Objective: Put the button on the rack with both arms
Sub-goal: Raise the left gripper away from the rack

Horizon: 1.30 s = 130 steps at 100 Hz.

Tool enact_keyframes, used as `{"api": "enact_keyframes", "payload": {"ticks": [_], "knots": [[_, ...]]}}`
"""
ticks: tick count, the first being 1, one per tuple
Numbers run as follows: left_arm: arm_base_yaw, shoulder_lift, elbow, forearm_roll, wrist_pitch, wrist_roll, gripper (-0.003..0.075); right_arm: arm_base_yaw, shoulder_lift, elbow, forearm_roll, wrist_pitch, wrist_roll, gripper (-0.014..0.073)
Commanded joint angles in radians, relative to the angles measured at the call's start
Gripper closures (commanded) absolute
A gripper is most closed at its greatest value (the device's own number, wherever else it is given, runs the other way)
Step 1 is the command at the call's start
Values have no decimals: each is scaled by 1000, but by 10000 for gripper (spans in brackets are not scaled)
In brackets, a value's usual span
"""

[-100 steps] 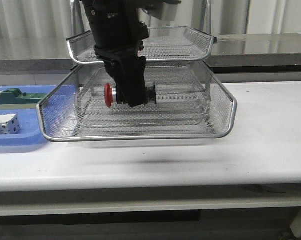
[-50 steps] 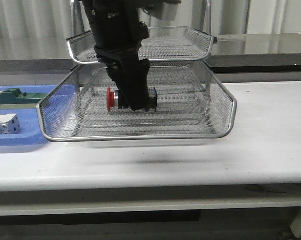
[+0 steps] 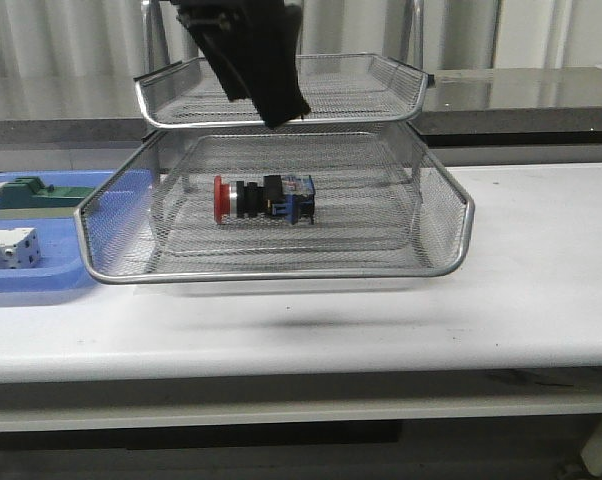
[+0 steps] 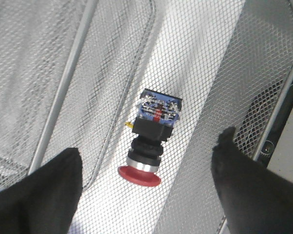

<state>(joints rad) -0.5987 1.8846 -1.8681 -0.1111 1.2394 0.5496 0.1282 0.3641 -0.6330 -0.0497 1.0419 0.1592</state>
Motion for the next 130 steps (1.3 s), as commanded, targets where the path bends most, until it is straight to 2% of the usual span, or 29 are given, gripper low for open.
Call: {"api": "enact_keyframes", "payload": {"ticks": [1, 23, 45, 68, 84, 111, 130], "knots": [[1, -106, -35, 9, 28, -48, 189, 1, 6, -34, -14, -55, -2, 660], [71, -239, -6, 22, 23, -111, 211, 1, 6, -34, -14, -55, -2, 660], [212, -410, 150, 21, -59, -133, 228, 1, 6, -34, -14, -55, -2, 660], [383, -644, 412, -17, -276, -158, 227, 1, 6, -34, -14, -55, -2, 660], [455, -826, 619, -66, -460, -158, 228, 1, 6, -34, -14, -55, -2, 660], [477, -1150, 1021, -152, -802, -158, 228, 1, 6, -34, -14, -55, -2, 660], [477, -1346, 1236, -228, -952, -158, 228, 1, 6, -34, -14, -55, -2, 660]]}}
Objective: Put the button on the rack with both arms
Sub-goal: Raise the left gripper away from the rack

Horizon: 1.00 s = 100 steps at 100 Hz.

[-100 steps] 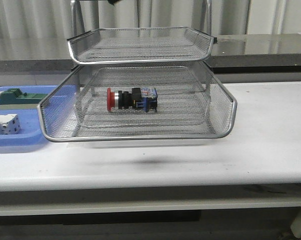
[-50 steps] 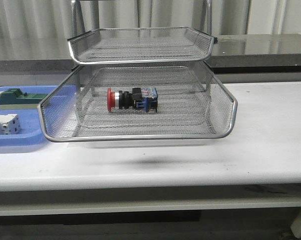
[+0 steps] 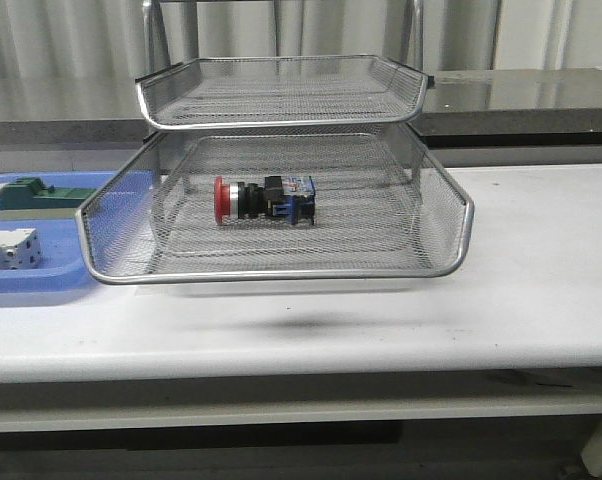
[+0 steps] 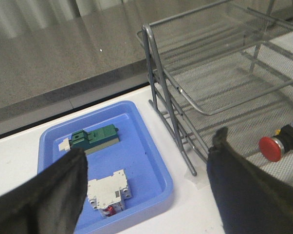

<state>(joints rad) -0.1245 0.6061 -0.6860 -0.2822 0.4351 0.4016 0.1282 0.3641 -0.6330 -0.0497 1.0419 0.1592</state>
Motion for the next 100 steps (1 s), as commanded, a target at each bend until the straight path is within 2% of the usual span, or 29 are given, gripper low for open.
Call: {"api": "enact_keyframes", "payload": {"ticks": [1, 24, 46, 87, 92, 100], "knots": [[3, -81, 68, -60, -157, -11, 228, 1, 6, -34, -14, -55, -2, 660], [3, -288, 264, -119, -296, -11, 227, 1, 6, -34, -14, -55, -2, 660], [3, -369, 404, -119, -361, -11, 228, 1, 6, -34, -14, -55, -2, 660], [3, -369, 427, -119, -386, -11, 231, 1, 6, -34, -14, -55, -2, 660], [3, -369, 427, -119, -386, -11, 255, 1, 6, -34, -14, -55, -2, 660], [3, -369, 427, -119, -386, -11, 349, 1, 6, -34, -14, -55, -2, 660]]}}
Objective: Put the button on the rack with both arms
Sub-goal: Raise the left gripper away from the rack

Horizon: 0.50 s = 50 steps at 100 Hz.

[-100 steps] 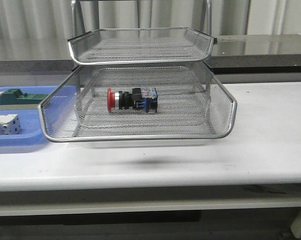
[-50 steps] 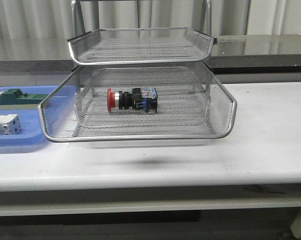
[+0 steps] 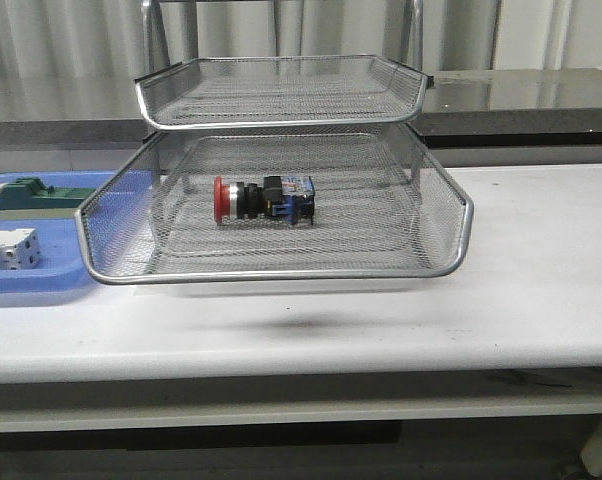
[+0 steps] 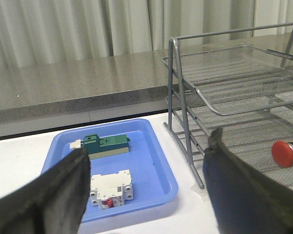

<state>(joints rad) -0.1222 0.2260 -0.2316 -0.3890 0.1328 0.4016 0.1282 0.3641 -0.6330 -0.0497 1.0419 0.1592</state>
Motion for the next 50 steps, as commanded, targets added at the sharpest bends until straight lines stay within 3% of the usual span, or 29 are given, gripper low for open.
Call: {"api": "enact_keyframes", "payload": {"ticks": [1, 26, 50], "knots": [[1, 11, -28, -12, -83, -11, 360, 1, 6, -34, -14, -55, -2, 660], [1, 11, -28, -12, -83, -11, 743, 1, 6, -34, -14, -55, -2, 660], [1, 11, -28, -12, -83, -11, 741, 1, 6, -34, -14, -55, -2, 660]]}}
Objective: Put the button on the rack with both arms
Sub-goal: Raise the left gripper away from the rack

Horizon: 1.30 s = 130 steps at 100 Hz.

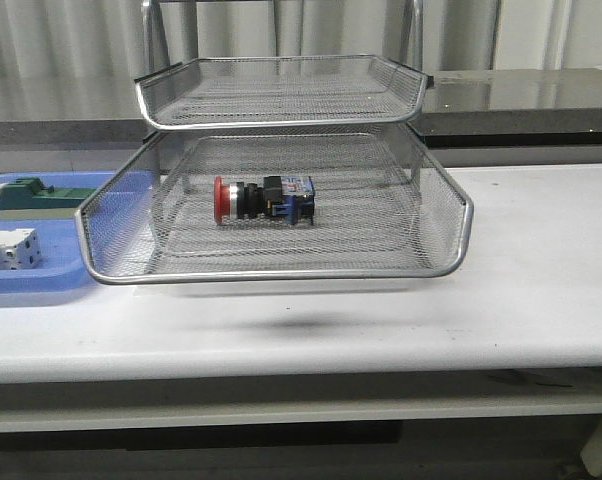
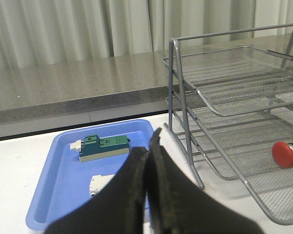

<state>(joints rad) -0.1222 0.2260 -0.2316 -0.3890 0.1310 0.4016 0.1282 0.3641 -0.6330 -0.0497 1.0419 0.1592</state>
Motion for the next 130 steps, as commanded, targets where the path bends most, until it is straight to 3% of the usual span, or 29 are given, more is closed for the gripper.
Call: {"api": "enact_keyframes", "payload": {"ticks": [1, 72, 91, 108, 130], "knots": [[1, 11, -28, -12, -82, -11, 741, 1, 6, -34, -14, -56, -2, 660], [1, 11, -28, -12, -82, -11, 741, 1, 6, -34, -21, -95, -2, 660], [1, 11, -28, -12, -82, -11, 741, 1, 30, -34, 83, -218, -2, 660], [1, 11, -28, -12, -82, -11, 741, 1, 181, -41, 232, -261, -17, 659], [1, 11, -28, -12, -82, -11, 741, 13, 445, -79, 491, -244, -273, 659]]}}
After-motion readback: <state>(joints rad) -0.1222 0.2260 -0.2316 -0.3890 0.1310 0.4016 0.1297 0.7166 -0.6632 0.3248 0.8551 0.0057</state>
